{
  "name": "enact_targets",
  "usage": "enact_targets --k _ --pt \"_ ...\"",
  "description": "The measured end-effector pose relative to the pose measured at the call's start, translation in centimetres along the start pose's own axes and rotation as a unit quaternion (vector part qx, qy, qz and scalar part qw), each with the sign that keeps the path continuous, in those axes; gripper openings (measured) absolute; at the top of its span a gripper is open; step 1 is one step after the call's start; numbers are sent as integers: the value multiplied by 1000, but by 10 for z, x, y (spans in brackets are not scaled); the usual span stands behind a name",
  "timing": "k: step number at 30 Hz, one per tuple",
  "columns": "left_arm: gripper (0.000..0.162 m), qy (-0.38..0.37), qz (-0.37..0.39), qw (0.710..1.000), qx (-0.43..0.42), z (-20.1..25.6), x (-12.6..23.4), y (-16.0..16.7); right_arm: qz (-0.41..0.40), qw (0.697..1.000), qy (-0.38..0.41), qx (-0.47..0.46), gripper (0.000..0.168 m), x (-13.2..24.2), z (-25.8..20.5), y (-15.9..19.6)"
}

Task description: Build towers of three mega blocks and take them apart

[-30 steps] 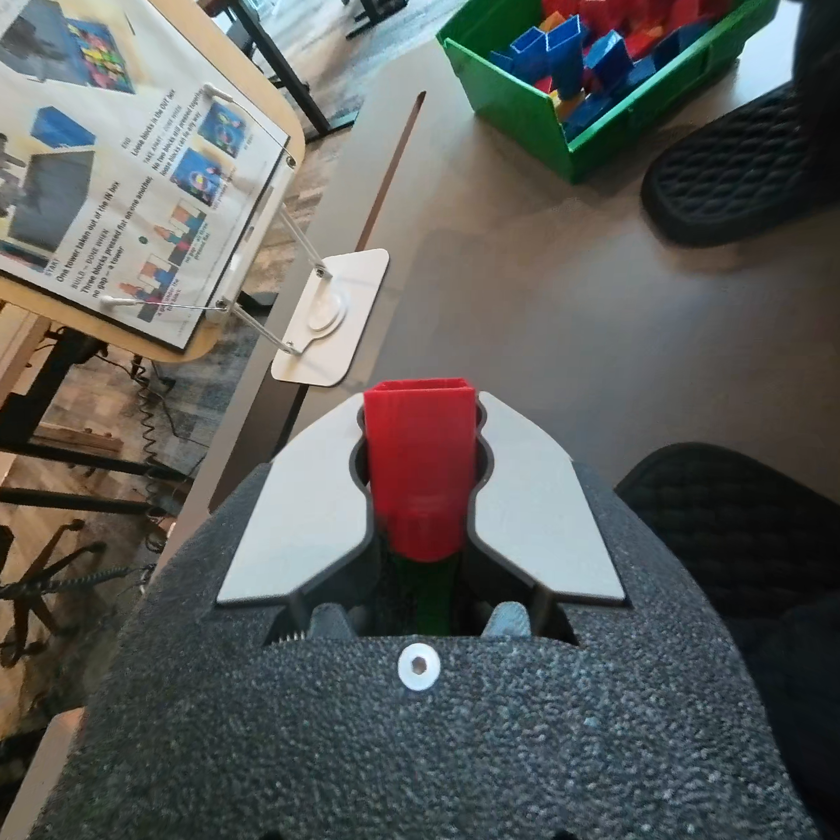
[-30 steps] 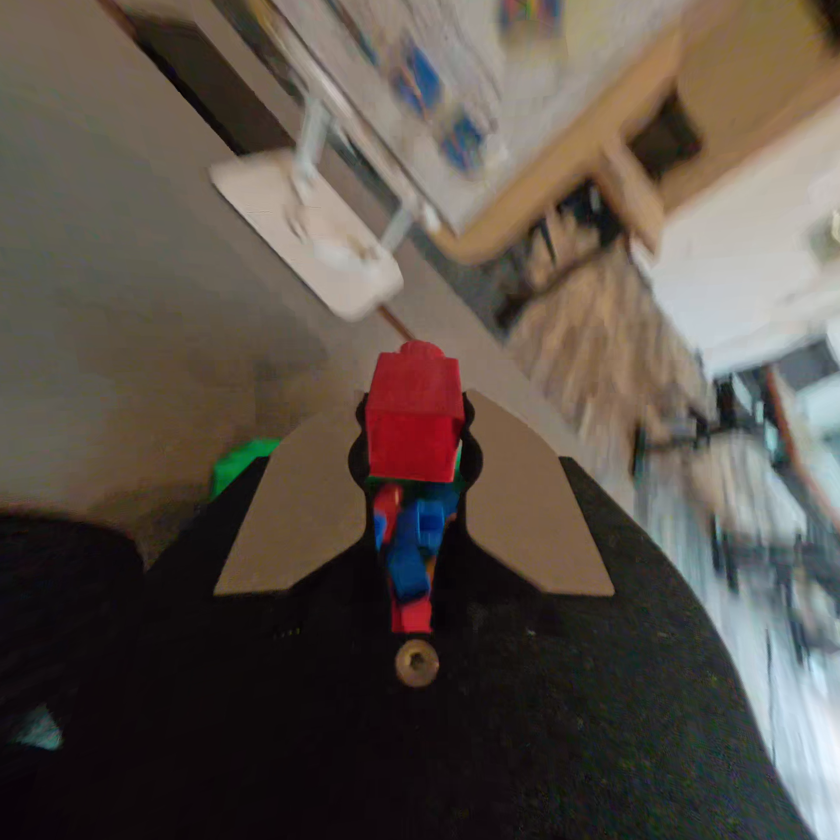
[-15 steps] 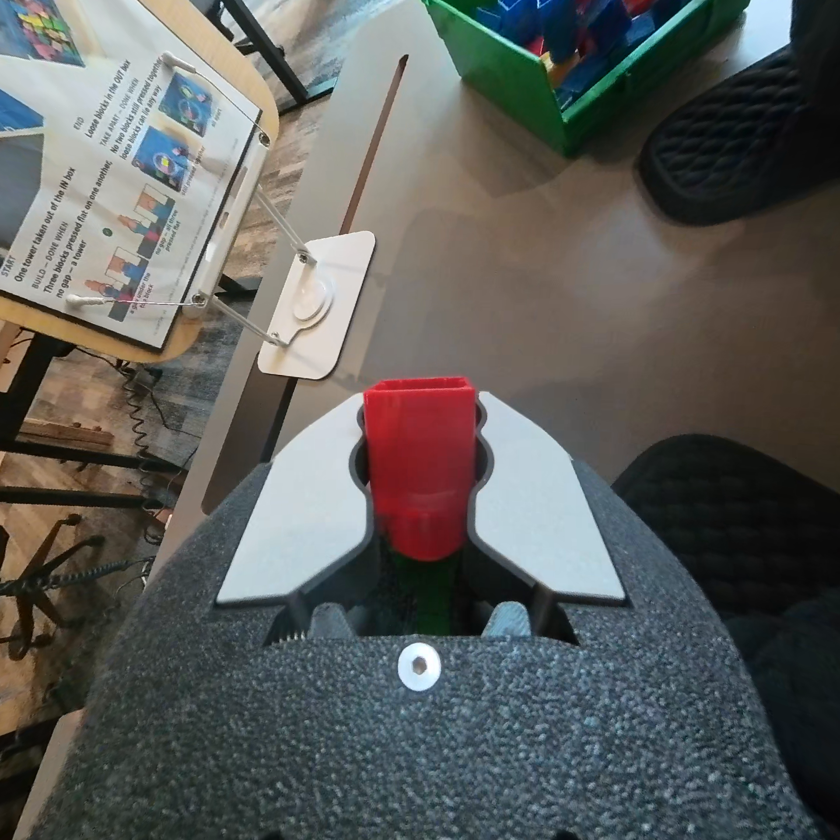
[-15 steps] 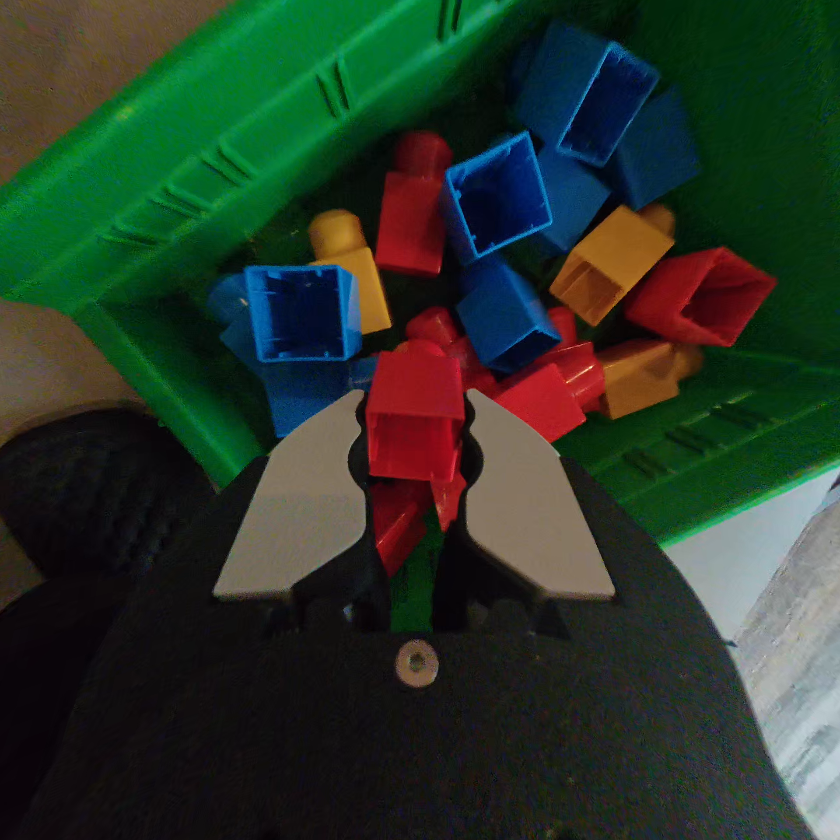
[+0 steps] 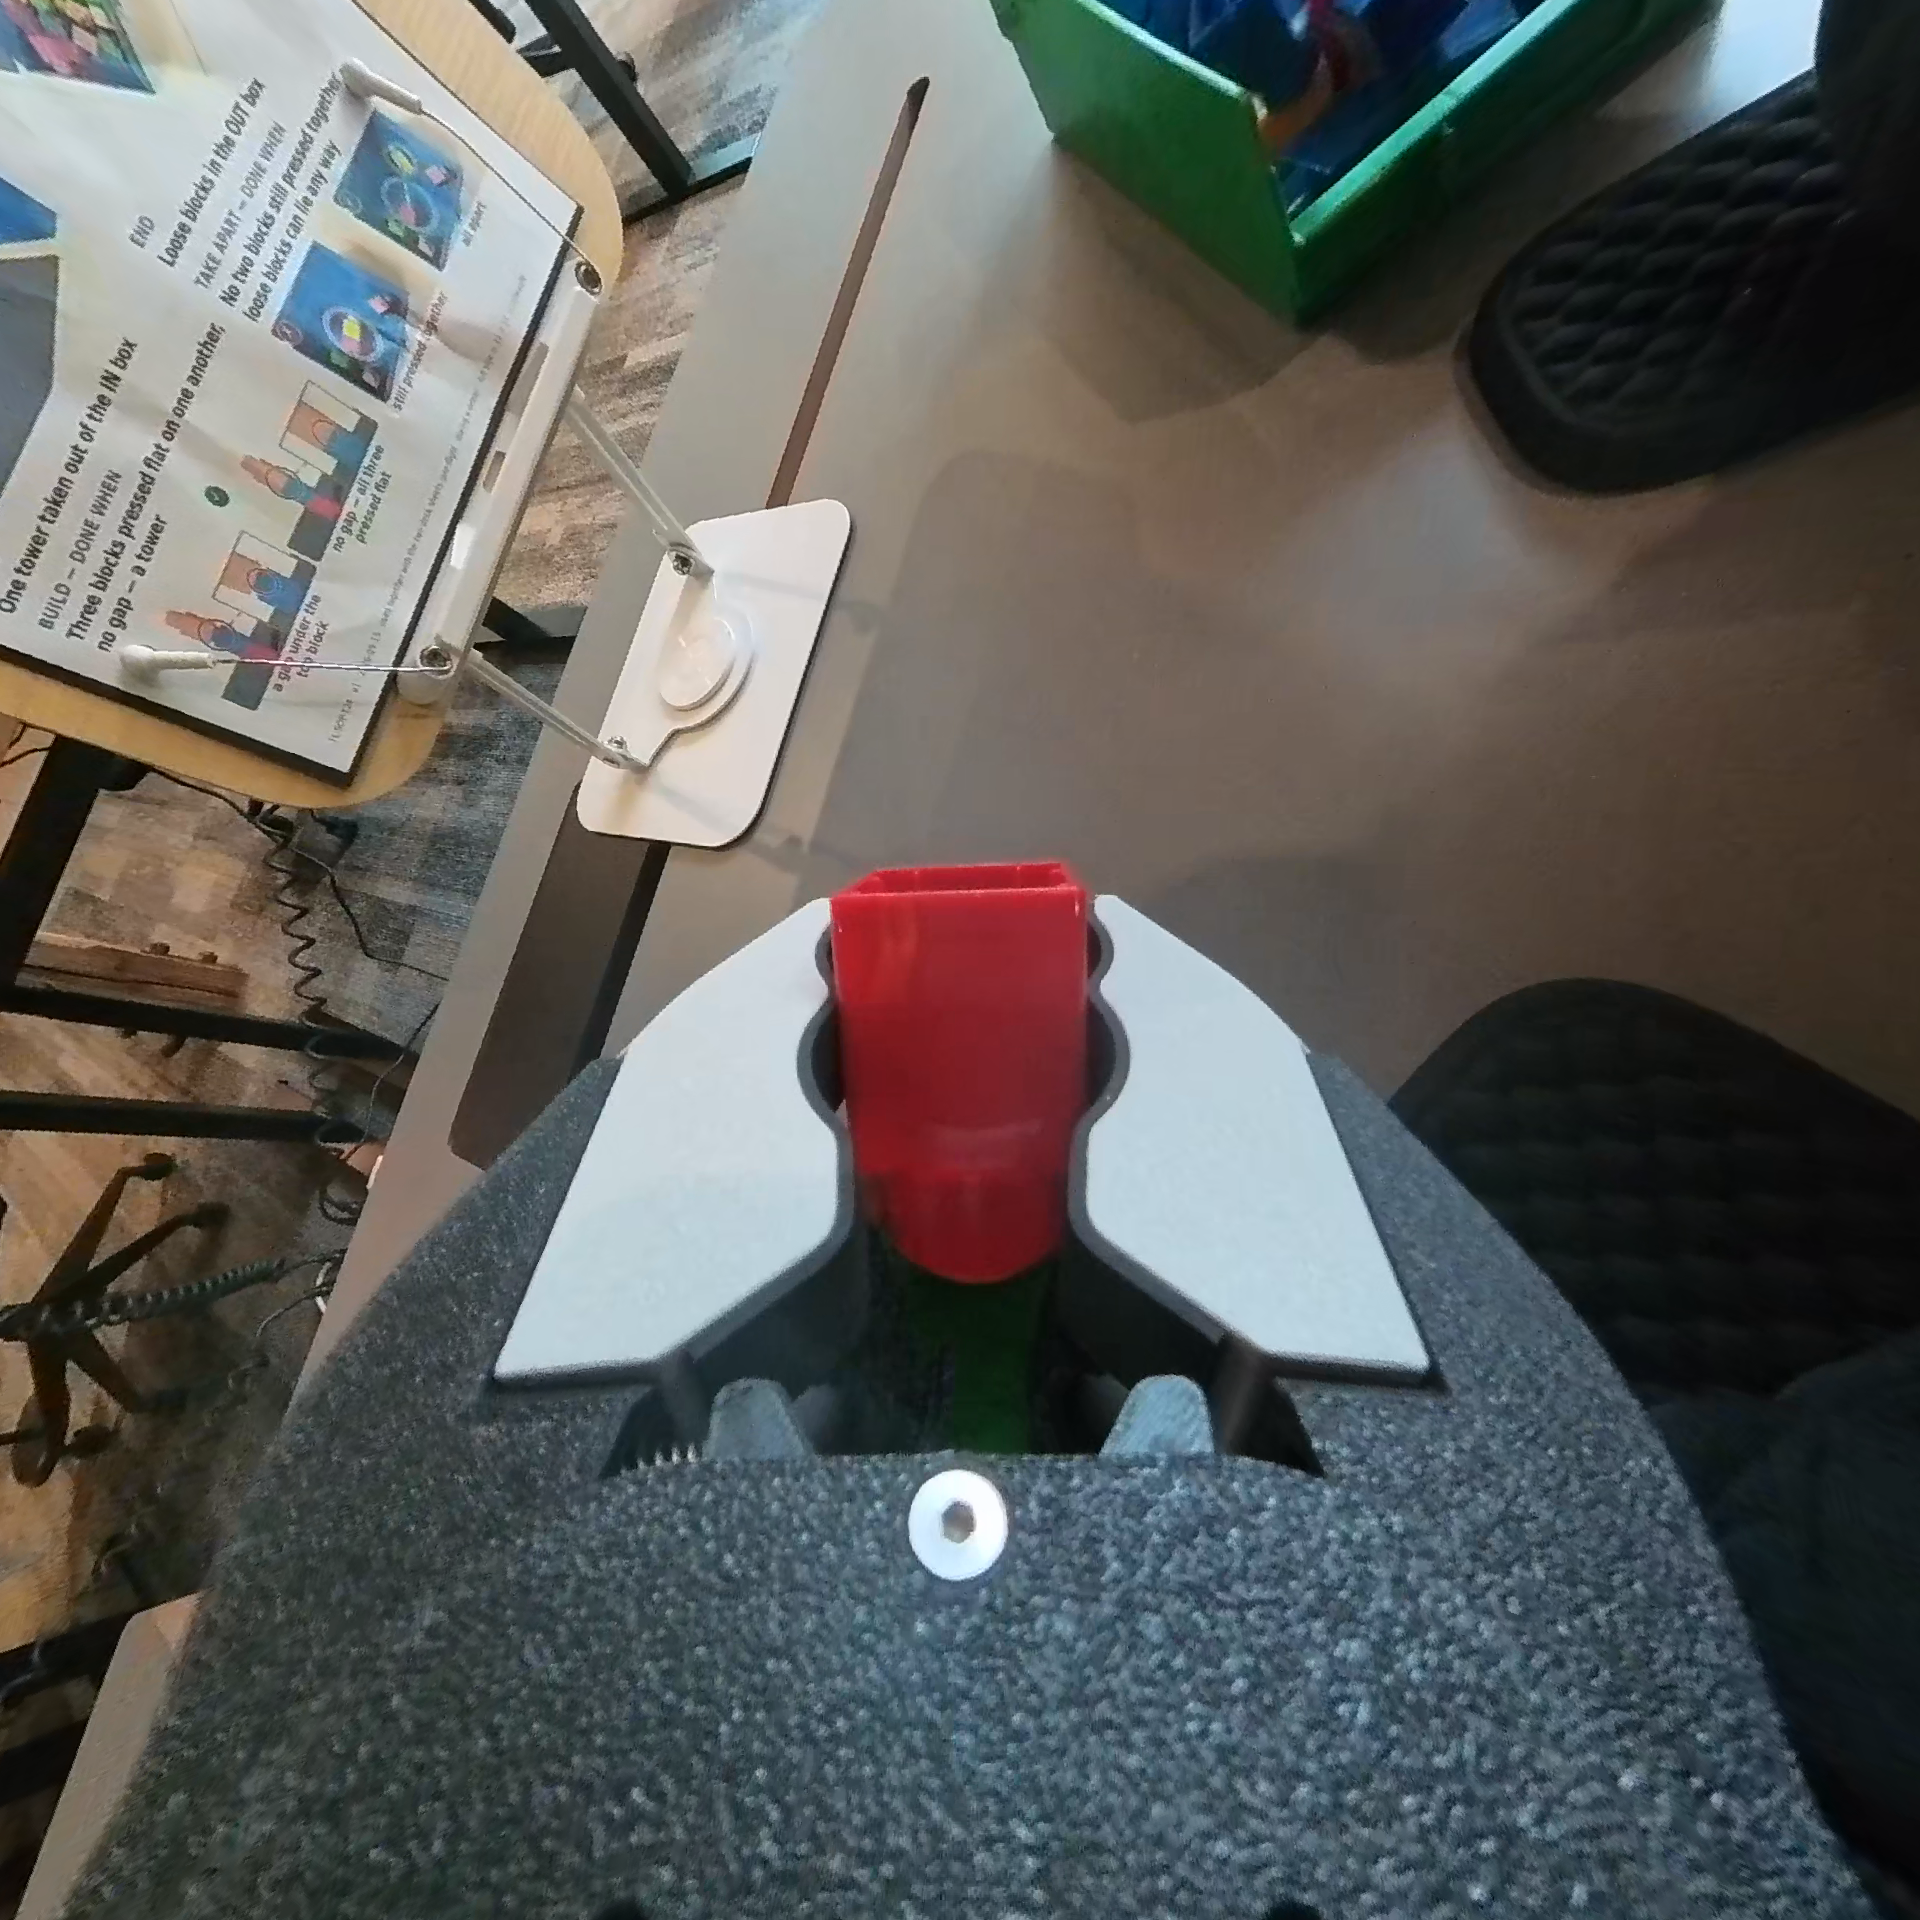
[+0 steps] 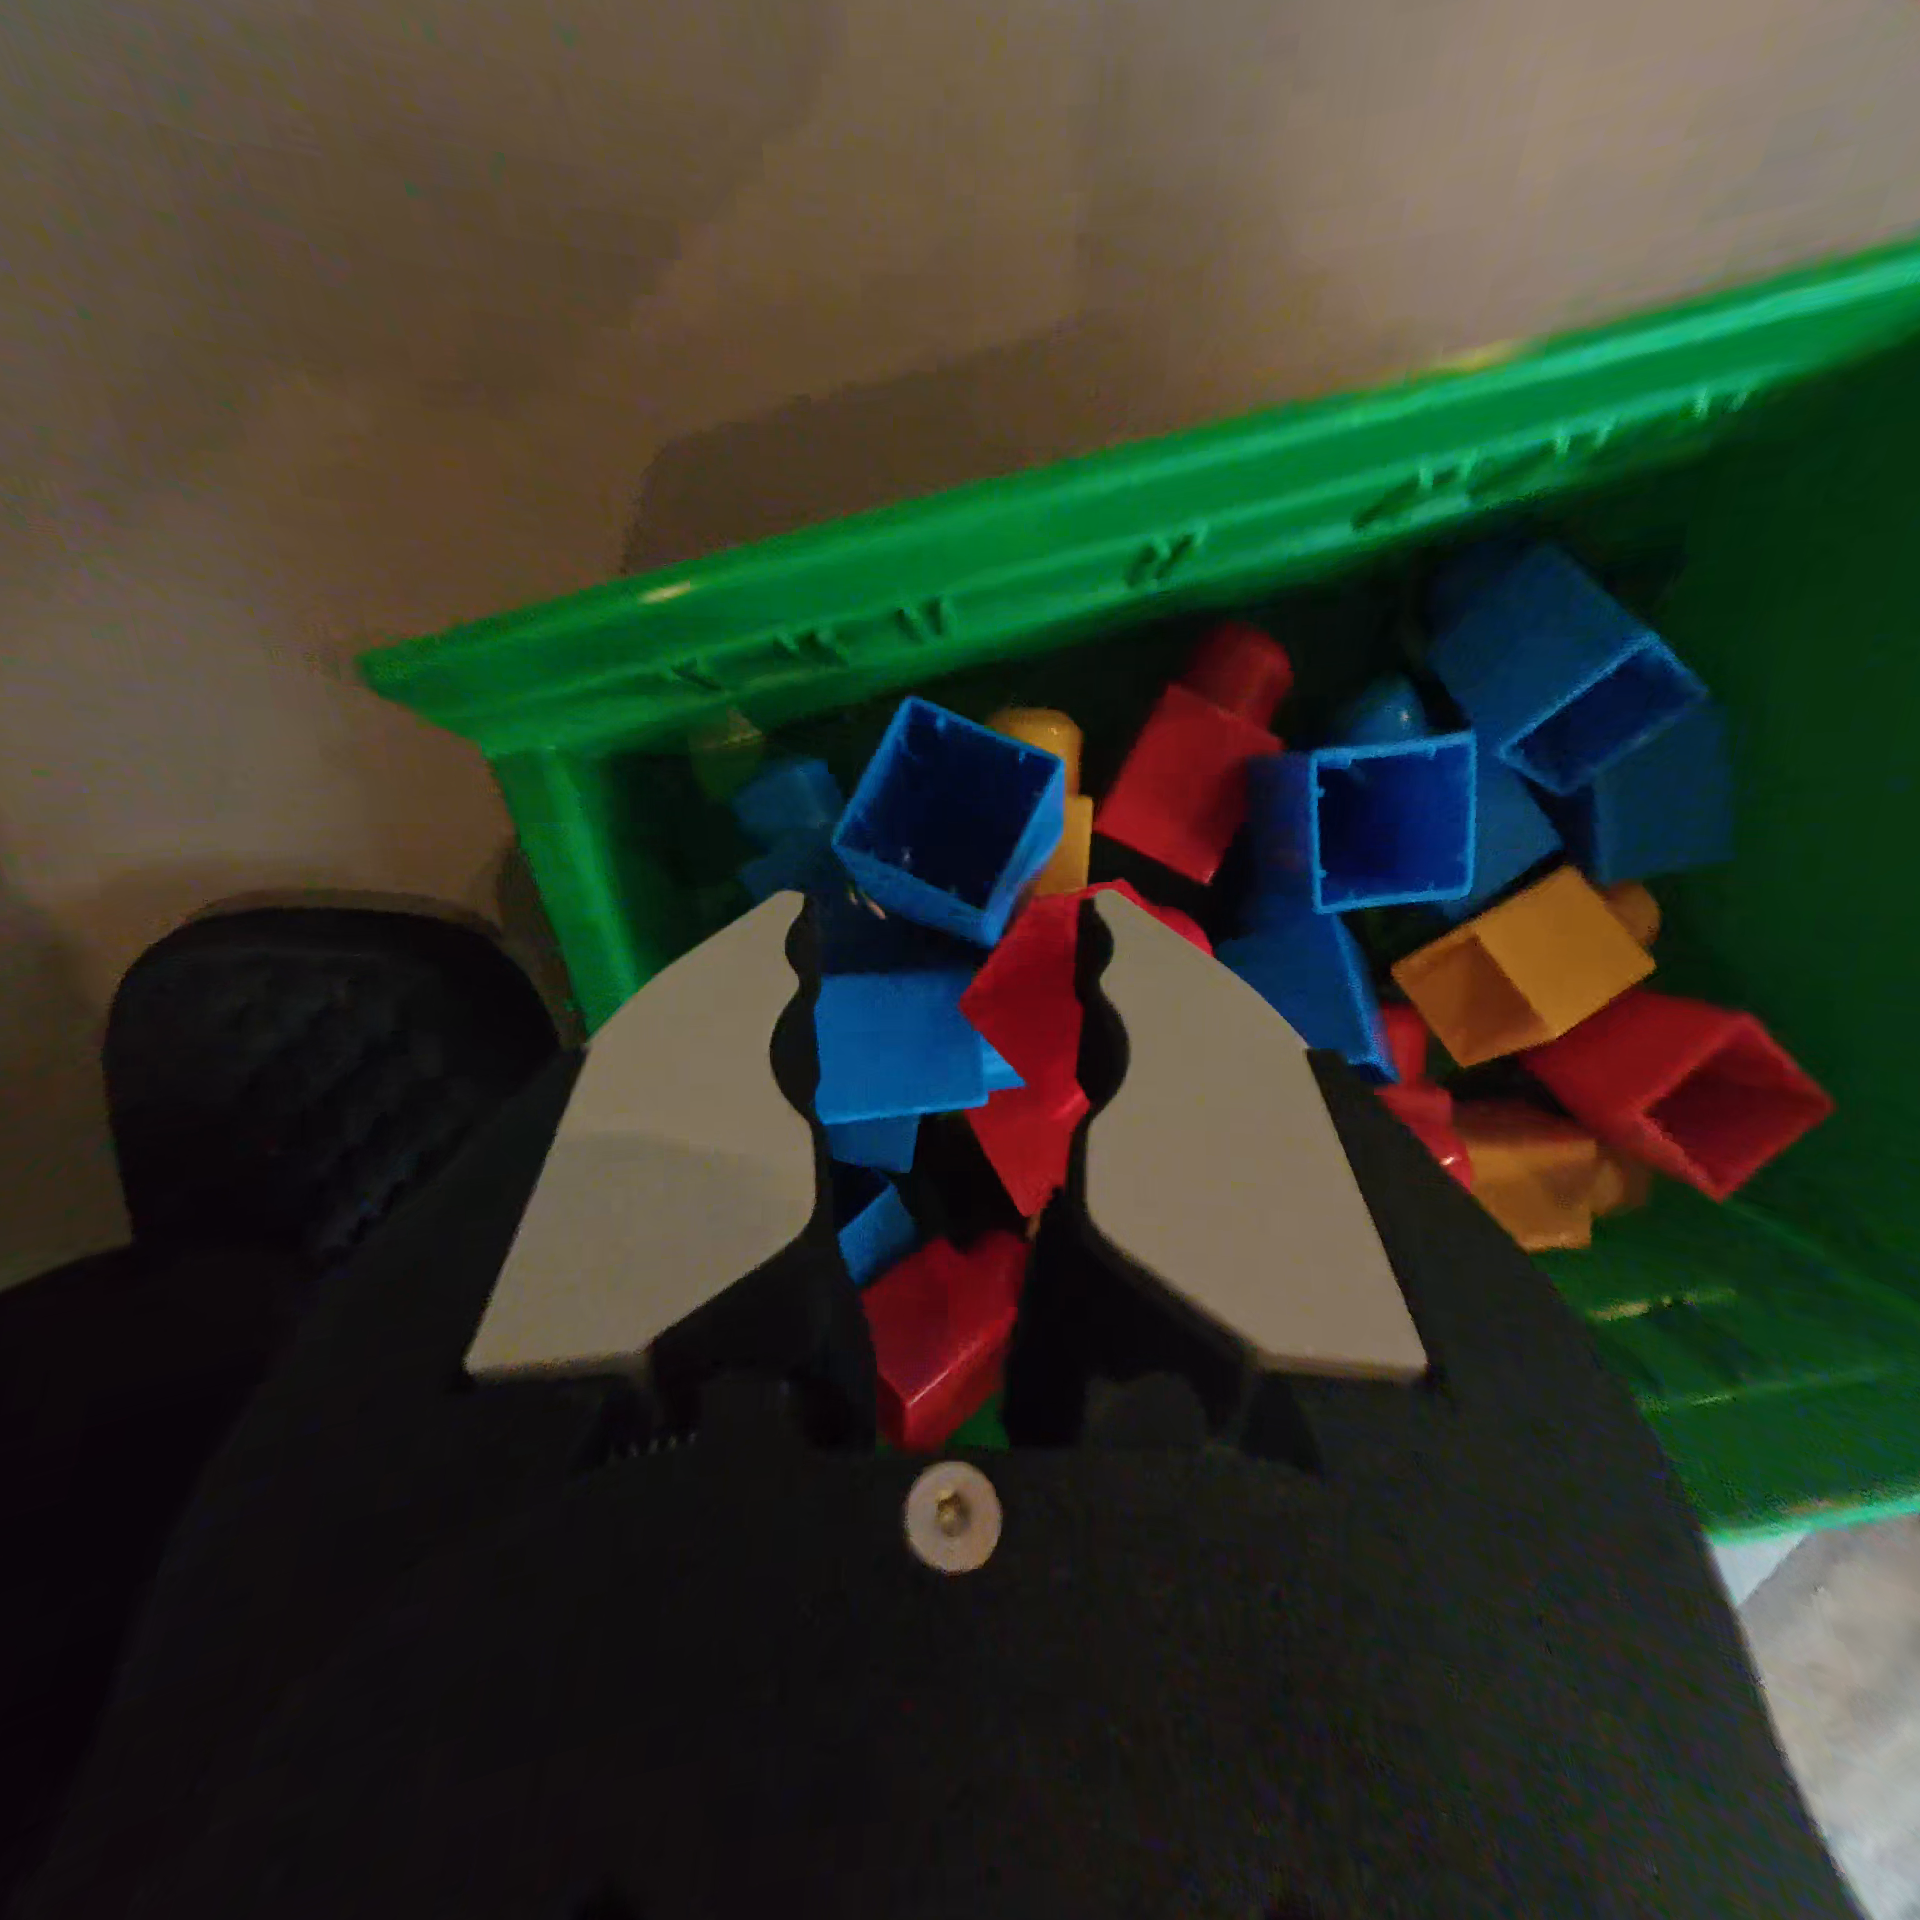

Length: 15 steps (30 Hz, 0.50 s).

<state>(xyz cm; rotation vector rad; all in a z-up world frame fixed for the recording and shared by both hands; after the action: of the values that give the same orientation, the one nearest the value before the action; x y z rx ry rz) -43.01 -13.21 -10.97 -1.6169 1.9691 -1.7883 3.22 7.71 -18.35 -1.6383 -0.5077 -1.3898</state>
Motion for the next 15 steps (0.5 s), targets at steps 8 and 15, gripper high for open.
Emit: enact_targets --k 8,15 --pt "40 0 2 1000 0 0 1 0 33 998 32 48 51 9 -4 -7" --pt "40 5 11 1000 -8 0 -2 -3 172 963 79 190 55 46 -37 -39"
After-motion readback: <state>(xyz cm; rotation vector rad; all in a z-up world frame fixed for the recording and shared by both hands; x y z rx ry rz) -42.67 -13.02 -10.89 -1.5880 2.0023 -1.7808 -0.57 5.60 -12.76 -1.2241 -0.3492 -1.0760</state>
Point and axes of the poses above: each gripper's, where its closed fingertips meet, x back along the fingers, y out of its underside, z = x × y across the jaws, the point moved 10 cm from there along x, back along the fingers, and after that the axes turned 10 degrees about x, right-handed, at the moved point
